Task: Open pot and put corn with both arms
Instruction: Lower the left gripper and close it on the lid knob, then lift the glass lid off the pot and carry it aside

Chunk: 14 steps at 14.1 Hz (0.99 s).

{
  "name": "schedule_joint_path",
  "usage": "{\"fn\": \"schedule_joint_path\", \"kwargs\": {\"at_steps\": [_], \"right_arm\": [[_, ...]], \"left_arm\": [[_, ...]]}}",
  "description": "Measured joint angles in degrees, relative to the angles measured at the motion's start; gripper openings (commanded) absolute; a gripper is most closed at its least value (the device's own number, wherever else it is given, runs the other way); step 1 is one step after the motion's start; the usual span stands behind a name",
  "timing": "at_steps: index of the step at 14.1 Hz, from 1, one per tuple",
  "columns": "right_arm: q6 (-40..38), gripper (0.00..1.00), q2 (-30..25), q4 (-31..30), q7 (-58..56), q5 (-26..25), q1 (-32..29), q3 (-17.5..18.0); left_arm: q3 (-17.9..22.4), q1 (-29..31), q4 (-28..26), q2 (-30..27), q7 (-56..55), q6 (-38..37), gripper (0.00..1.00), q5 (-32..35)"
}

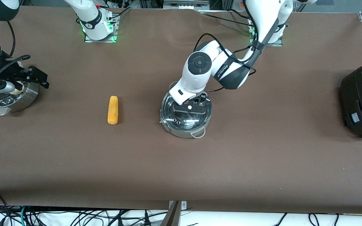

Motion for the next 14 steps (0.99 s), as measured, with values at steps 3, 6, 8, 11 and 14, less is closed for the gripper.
{"fn": "schedule_joint_path", "kwargs": {"at_steps": [3, 6, 8, 11, 14], "right_arm": [[-0.02, 1.0, 0.0, 0.0, 0.05, 0.0, 0.02, 0.02], [-0.08, 1.0, 0.0, 0.0, 0.05, 0.0, 0.02, 0.03], [-0.1, 1.0, 0.0, 0.0, 0.05, 0.0, 0.04, 0.06], [-0.11, 1.0, 0.0, 0.01, 0.05, 0.0, 0.08, 0.31], [-0.12, 1.0, 0.0, 0.02, 0.05, 0.0, 0.09, 0.36]], "left_arm": [[0.02, 0.01, 0.02, 0.0, 0.0, 0.0, 0.21, 0.0], [-0.04, -0.1, 0.07, 0.0, 0.0, -0.02, 0.18, 0.82], [-0.06, -0.19, 0.44, -0.12, -0.05, -0.3, 0.18, 1.73], [0.31, 0.34, 1.6, -1.42, -0.13, -1.48, 0.18, 1.82], [0.77, 3.1, 2.29, -4.27, -0.09, -4.68, 0.15, 1.85]]}}
